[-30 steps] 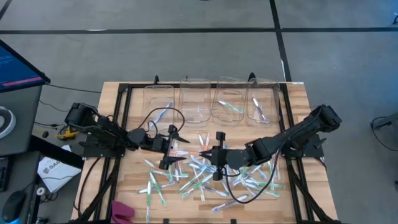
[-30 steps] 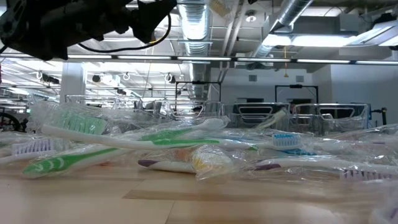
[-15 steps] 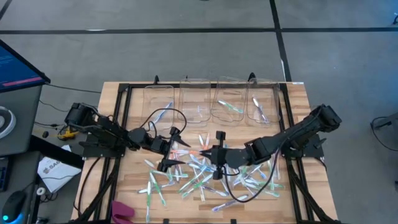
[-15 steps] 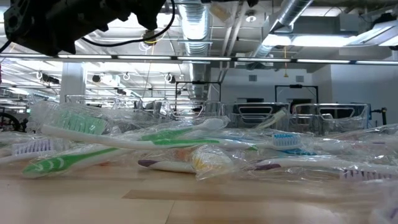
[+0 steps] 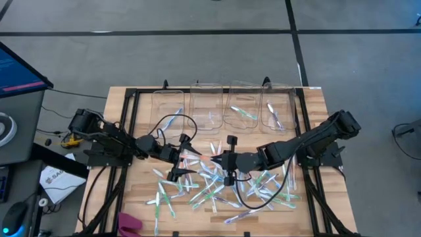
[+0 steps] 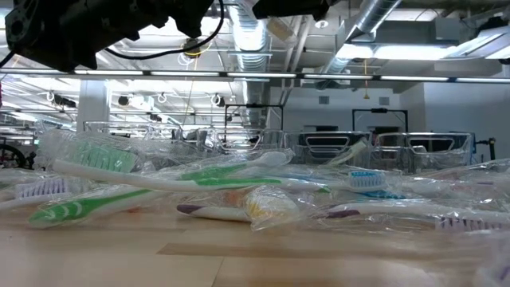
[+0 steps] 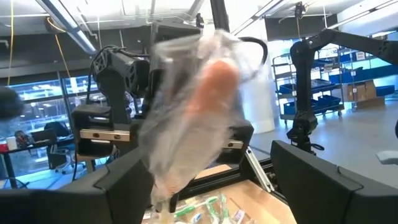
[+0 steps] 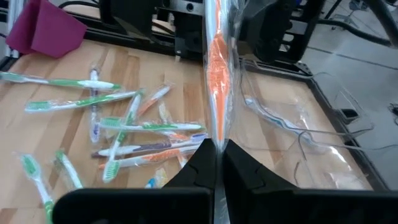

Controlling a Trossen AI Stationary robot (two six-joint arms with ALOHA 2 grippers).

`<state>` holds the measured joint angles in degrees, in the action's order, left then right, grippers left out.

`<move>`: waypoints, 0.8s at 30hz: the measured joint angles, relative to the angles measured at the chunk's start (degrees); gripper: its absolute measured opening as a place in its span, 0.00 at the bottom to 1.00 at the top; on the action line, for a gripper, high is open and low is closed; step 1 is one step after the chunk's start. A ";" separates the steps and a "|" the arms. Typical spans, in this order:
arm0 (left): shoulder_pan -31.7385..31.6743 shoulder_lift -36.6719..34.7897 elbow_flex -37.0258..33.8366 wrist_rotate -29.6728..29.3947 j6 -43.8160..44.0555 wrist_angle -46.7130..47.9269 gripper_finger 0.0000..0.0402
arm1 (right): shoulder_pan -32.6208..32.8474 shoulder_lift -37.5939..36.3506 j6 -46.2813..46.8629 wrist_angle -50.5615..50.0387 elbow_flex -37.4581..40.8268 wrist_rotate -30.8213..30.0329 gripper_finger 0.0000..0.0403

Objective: Pick & Place Toothbrushes
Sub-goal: Put the orange toothbrush into the middle left transparent bin

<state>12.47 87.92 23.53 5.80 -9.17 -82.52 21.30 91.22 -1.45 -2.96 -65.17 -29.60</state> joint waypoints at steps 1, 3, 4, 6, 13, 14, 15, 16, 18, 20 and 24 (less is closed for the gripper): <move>0.00 0.00 0.00 -0.43 -0.02 -0.02 0.75 | 0.02 0.00 0.09 0.00 0.00 0.13 0.00; 0.00 0.00 0.00 -1.89 -0.06 -0.02 0.73 | 0.02 0.00 0.39 0.00 0.00 0.19 0.00; 0.00 0.00 0.00 -2.78 -0.08 -0.02 0.71 | 0.02 0.00 0.41 0.00 0.00 0.19 0.00; -0.31 0.00 0.00 -3.90 -0.06 -0.04 0.67 | 0.02 0.00 0.41 0.00 0.00 0.19 0.00; -1.31 0.00 0.00 -4.06 -0.04 -0.24 0.51 | 0.00 0.00 0.44 0.00 0.00 1.68 0.00; -1.35 0.00 0.00 -4.06 -0.04 -0.26 0.49 | 0.02 0.00 0.44 0.00 0.00 1.68 0.00; -1.36 0.00 0.00 -4.07 -0.05 -0.26 0.46 | 0.02 0.00 0.44 -0.01 0.00 1.68 0.00; -1.36 0.00 0.00 -4.10 -0.06 -0.26 0.44 | 0.02 0.00 0.44 0.00 0.00 1.68 0.00; -1.36 0.00 0.00 -4.08 -0.05 -0.26 0.38 | 0.02 0.00 0.44 0.00 0.00 1.68 0.00; -1.36 0.00 0.00 -4.22 -0.06 -0.25 0.32 | 0.00 0.00 0.44 0.00 0.00 1.68 0.00; -1.33 0.00 0.00 -4.80 -0.06 -0.24 0.17 | 0.00 0.00 0.53 0.00 0.00 1.64 0.01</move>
<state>11.14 87.92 23.53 0.99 -9.23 -82.76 21.30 91.22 -0.92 -2.96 -65.17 -27.96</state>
